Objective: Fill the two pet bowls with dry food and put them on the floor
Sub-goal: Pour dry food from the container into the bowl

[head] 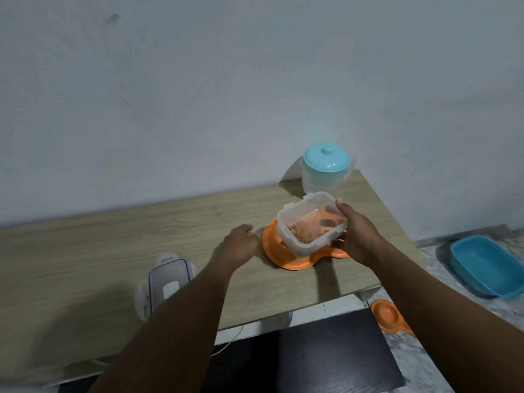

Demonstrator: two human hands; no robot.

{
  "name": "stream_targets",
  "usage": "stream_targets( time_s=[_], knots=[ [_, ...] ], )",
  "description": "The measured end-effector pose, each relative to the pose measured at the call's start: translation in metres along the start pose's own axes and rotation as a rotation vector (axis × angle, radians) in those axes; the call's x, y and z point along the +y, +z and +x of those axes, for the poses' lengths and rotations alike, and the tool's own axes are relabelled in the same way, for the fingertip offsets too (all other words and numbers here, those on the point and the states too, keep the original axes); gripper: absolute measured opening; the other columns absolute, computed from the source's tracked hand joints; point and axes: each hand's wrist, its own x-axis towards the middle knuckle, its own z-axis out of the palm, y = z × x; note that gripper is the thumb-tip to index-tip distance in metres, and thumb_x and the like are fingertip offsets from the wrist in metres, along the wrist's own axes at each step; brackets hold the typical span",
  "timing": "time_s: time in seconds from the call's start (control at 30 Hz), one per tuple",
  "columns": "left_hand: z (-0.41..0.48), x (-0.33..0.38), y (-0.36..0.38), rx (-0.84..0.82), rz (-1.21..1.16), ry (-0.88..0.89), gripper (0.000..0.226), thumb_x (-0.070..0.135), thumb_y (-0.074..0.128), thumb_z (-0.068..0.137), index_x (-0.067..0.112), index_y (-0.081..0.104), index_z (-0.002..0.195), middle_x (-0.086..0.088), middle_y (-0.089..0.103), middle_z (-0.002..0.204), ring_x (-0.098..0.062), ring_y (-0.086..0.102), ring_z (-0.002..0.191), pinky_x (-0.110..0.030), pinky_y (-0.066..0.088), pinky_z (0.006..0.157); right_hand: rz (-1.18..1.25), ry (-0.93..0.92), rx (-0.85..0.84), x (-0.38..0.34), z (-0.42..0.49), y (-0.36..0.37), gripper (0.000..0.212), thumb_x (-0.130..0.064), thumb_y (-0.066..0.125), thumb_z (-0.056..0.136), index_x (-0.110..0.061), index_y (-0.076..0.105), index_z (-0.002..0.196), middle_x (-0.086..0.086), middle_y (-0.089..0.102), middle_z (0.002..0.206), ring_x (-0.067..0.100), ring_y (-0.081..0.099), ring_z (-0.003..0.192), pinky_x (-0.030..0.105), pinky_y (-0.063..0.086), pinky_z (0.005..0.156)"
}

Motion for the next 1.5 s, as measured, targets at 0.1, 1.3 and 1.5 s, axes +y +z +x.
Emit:
stream_targets(
  time_s=[0.1, 1.3, 1.5],
  knots=[
    [-0.013, 0.015, -0.026, -0.150, -0.380, -0.143, 0.042, 0.058, 0.059, 0.087, 0.021, 0.068, 0.105, -0.007, 0.072, 0.110, -0.024, 0.069, 0.081, -0.032, 0.054, 0.072, -0.066, 0.037, -0.098, 0.003, -0.004, 0.022, 0.045, -0.047, 0.049, 0.100, -0.011, 0.065, 0.121, 0.017, 0.071, 0.101, 0.031, 0.070, 0.083, 0.044, 0.059, 0.079],
    [-0.041, -0.084, -0.061, 0.098, -0.451, -0.216, 0.015, 0.011, 0.071, 0.090, 0.001, 0.066, 0.100, -0.020, 0.071, 0.102, -0.034, 0.072, 0.091, -0.047, 0.063, 0.071, -0.636, 0.025, -0.134, 0.084, -0.009, 0.150, 0.037, -0.012, 0.059, 0.098, -0.014, 0.057, 0.135, 0.014, 0.071, 0.101, 0.039, 0.073, 0.086, 0.054, 0.062, 0.075],
    [-0.040, -0.085, -0.063, 0.075, -0.414, -0.235, 0.012, 0.016, 0.071, 0.090, 0.007, 0.067, 0.096, -0.019, 0.073, 0.098, -0.034, 0.075, 0.082, -0.047, 0.062, 0.076, -0.674, 0.041, -0.108, 0.085, -0.005, 0.153, 0.035, -0.017, 0.062, 0.097, -0.016, 0.059, 0.132, 0.018, 0.073, 0.094, 0.041, 0.074, 0.072, 0.056, 0.062, 0.070]
  ],
)
